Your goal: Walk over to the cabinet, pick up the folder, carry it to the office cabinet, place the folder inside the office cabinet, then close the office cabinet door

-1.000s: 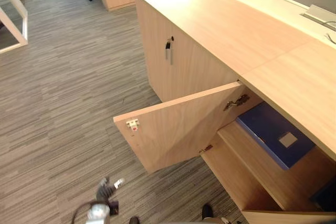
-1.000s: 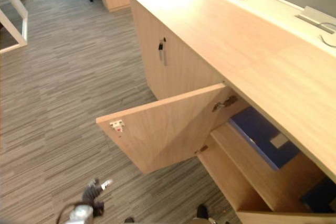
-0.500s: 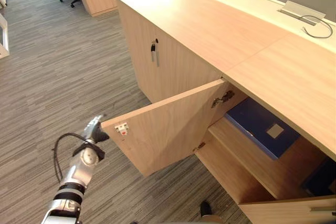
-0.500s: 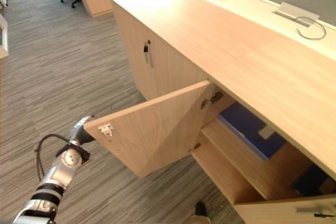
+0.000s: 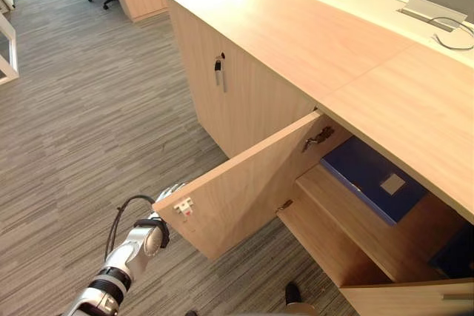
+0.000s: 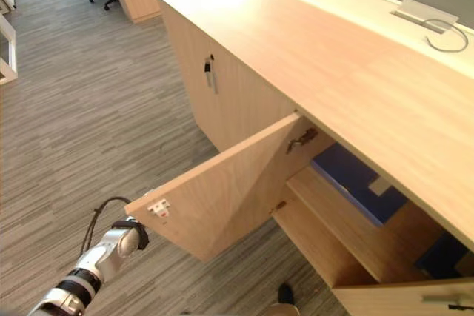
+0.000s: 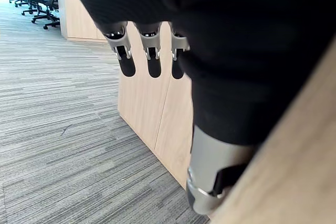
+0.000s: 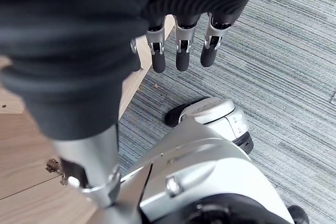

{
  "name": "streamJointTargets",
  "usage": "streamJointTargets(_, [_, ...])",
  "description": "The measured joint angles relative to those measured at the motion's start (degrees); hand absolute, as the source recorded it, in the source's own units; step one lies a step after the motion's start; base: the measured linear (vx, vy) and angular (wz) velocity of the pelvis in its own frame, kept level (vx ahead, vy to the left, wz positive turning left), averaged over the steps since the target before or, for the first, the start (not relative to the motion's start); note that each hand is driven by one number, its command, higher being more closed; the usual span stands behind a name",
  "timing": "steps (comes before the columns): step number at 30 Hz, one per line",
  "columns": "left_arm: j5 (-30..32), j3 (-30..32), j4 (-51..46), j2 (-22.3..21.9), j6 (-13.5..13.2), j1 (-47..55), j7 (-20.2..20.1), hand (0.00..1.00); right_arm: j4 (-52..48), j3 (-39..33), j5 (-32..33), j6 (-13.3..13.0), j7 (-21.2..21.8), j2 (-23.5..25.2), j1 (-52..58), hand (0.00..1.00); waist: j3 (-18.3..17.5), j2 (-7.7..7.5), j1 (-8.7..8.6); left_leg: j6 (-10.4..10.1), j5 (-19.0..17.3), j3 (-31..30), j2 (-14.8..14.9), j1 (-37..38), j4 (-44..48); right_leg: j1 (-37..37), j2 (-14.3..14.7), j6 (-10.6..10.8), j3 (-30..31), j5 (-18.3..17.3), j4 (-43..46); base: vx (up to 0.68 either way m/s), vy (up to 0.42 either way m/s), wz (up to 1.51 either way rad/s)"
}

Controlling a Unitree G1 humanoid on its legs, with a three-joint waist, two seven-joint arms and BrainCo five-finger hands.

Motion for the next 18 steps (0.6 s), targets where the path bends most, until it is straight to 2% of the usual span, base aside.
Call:
streamJointTargets(4, [0.6, -2.0, 0.1, -0.2, -0.1, -0.8, 0.2, 0.0, -0.1, 0.0, 0.0, 0.0, -0.4, 0.0, -0.1, 0.0, 0.1, 0.1, -0.47, 0.2, 0.4, -1.2, -0.6, -1.0, 0.1, -0.4, -0.6, 0.0, -0.9, 0.0, 0.5, -0.04, 0.008, 0.14])
streamJointTargets(10, [0.7, -5.8, 0.0, -0.6, -0.1, -3.3, 0.5, 0.0, -0.2, -0.1, 0.1, -0.1, -1.2, -0.5, -0.9, 0.0, 1.0, 0.42, -0.75, 1.4, 1.9, -1.8, -3.0, -2.9, -0.4, -3.3, -3.1, 0.6, -0.8, -0.4, 3.3, -0.08, 0.035, 0.08])
streamJointTargets(14, [-1.6, -6.9, -0.1, -2.0, -0.1, -2.9, 0.2, 0.0, -0.3, -1.3, -0.2, 0.1, -1.6, -0.3, -0.9, 0.0, 1.5, 0.21, -1.26, 1.9, 3.1, -1.9, -4.1, -2.1, -1.8, -3.6, -4.3, 0.9, -0.7, -0.7, 4.5, -0.05, 0.027, 0.05])
streamJointTargets(18, [-3.9, -6.8, -0.1, -3.1, -0.1, -0.8, 0.1, 0.0, 0.5, -2.7, -0.4, 0.9, -1.6, 0.1, -0.3, 0.0, 2.0, -0.17, -1.61, 2.0, 3.3, -0.7, -4.2, 0.5, -3.1, -2.2, -4.2, 1.0, 0.3, -0.7, 4.6, 0.0, 0.016, -0.13])
